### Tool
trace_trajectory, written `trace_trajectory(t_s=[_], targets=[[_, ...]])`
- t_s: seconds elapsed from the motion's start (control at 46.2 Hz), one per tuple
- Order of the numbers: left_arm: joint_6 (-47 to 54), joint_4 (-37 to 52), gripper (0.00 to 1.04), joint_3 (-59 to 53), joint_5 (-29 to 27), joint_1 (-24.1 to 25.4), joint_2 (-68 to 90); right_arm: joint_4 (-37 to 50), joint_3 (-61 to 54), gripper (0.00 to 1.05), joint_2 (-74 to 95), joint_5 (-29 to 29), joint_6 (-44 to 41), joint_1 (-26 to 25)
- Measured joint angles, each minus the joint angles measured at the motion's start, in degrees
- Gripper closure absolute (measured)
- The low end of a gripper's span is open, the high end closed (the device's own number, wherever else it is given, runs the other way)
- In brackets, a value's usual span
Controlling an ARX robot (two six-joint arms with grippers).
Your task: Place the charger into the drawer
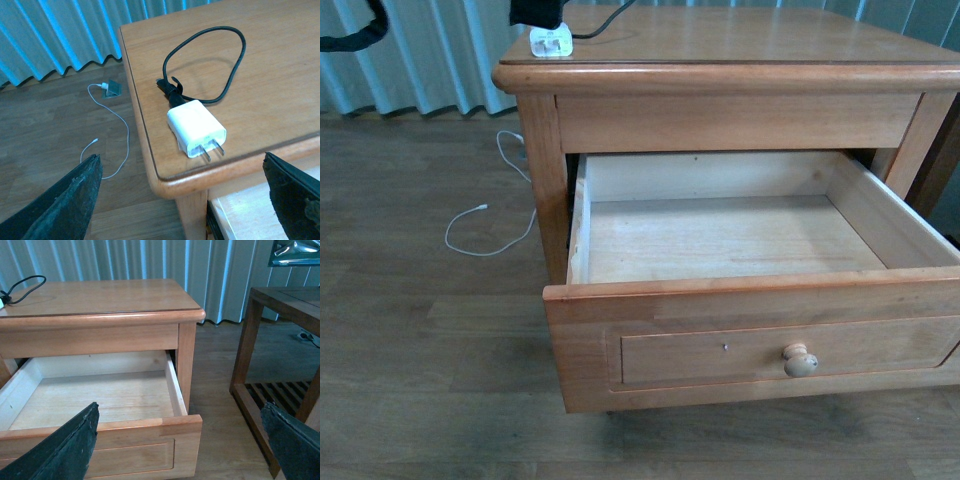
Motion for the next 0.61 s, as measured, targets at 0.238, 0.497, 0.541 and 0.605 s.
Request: trace_trajectory(t_s=[0.238,0.497,0.541,0.605], targets=[[-0.76,0.94,0.06,13.33,-2.38,-0.39,14.10,0.00,0.00,0.08,0.00,0.00,0.00,0.00],[-0.79,-0.13,0.06,21.03,-2.62,-0.85,21.88,0.00,0.00,0.08,0.00,0.00,0.00,0.00],[-0.92,-0.33,0.06,22.32,-2.64,-0.98,22.95,0.00,0.00,0.08,0.00,0.00,0.00,0.00],[-1.01,-0.94,0.06,23.58,-2.78,-1.07,23.71,0.00,0.00,0.08,0.00,0.00,0.00,0.00]])
